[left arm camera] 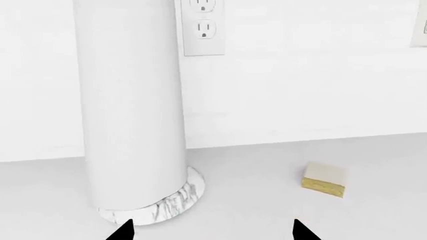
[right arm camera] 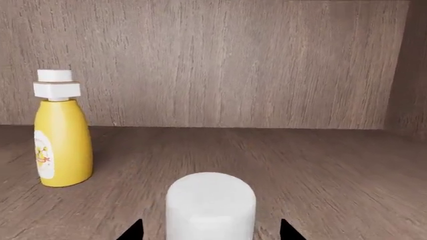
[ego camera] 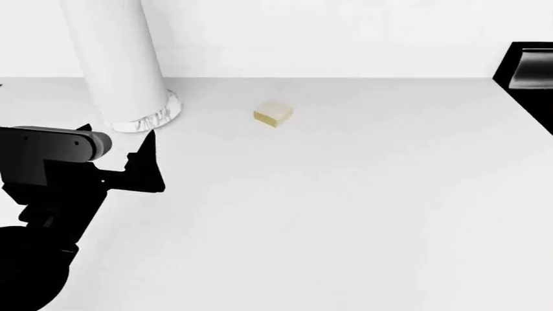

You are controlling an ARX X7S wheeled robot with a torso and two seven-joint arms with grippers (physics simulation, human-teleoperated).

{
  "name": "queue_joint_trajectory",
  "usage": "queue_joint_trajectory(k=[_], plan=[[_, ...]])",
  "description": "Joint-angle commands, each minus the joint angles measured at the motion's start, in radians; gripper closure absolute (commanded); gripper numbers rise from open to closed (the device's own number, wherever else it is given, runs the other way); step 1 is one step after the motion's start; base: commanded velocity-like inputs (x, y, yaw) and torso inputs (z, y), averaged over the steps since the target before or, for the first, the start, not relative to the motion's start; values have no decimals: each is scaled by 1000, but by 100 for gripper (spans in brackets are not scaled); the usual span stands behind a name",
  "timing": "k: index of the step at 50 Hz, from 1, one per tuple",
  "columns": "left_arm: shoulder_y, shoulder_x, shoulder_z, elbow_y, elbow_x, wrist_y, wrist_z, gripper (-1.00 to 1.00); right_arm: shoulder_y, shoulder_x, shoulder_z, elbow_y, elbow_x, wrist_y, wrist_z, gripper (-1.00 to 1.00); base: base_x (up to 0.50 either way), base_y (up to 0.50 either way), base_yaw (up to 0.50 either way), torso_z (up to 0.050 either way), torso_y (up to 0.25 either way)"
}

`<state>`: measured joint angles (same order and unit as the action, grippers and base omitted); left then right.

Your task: A wet mug is on the counter and needs to be dried. Pick it up and place it upside down in the open cabinet.

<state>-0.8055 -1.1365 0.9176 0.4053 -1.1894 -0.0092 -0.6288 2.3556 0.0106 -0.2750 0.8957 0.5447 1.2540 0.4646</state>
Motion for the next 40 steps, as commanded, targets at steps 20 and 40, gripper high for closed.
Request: queue_joint_trajectory(k=[20, 40], plan=[[-10, 1, -4, 9, -17, -31, -18, -100, 1, -10, 170, -44, -64, 116, -61, -100, 0, 0, 0, -2, 250], [-26, -6, -12, 44, -27, -55, -36, -100, 1, 17, 233, -257, 107, 317, 199, -100, 0, 0, 0, -2, 250]])
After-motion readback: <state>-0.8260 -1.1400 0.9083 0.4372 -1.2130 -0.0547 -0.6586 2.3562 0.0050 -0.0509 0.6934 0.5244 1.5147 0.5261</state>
